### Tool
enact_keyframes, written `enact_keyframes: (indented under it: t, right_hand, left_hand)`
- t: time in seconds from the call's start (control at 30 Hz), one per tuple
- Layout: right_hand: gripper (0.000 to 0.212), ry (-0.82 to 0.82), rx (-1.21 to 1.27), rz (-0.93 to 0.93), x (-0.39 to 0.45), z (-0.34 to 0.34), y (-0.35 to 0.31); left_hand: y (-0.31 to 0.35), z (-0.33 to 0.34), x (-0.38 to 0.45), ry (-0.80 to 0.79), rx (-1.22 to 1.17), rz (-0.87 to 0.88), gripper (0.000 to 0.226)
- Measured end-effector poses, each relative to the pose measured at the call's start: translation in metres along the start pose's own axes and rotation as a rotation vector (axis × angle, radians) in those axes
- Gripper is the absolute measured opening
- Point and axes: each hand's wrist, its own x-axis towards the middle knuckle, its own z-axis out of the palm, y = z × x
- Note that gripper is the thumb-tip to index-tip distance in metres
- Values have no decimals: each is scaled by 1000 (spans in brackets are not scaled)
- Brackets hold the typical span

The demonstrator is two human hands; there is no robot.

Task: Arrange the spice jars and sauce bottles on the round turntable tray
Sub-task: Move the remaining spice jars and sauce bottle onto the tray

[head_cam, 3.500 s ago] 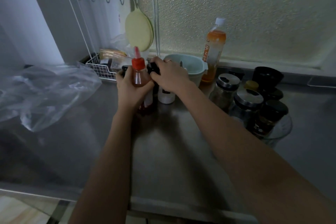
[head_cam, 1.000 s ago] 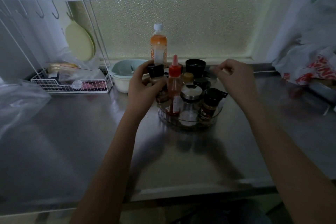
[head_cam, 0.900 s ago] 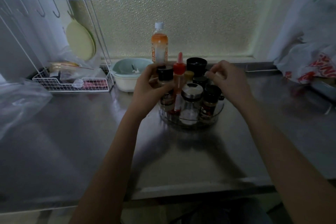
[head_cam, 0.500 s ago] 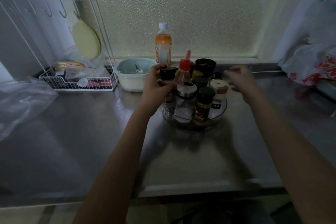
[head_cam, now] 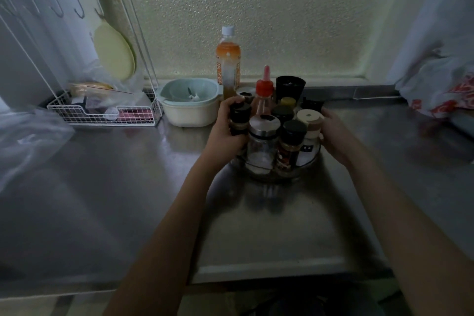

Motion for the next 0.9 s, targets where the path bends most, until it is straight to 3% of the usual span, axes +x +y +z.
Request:
enact_keyframes:
  t: [0.07, 0.17, 0.3, 0.37, 0.47, 0.53, 0.67, 0.9]
  right_hand:
    - [27, -46, 39, 28, -6, 2, 4]
    - [36, -41, 208, 80, -10, 6, 8]
    - [45, 33, 177, 49, -16, 14, 7]
    - [38, 127, 101, 20, -20, 19, 7]
    - [29, 231, -4, -63, -20, 22, 19]
    - [31, 249, -51, -41, -24, 19, 31]
    - [31, 231, -180, -62, -33, 11, 40]
    - [38, 206, -200, -75, -42, 10, 42]
  left_hand:
    - [0, -1, 1, 87, -91, -22, 57]
    - [-7, -3, 4, 173, -72, -50, 57]
    - [-34, 0, 9, 53, -98, -275, 67]
    - [-45, -2, 9, 40, -56, -261, 65]
    - [-36, -5, 2, 195, -38, -182, 45]
    - [-36, -7, 1, 191, -51, -152, 37]
    - [-42, -6, 0, 238, 26, -221, 52]
    - [-34, -6, -18, 276, 103, -200, 47]
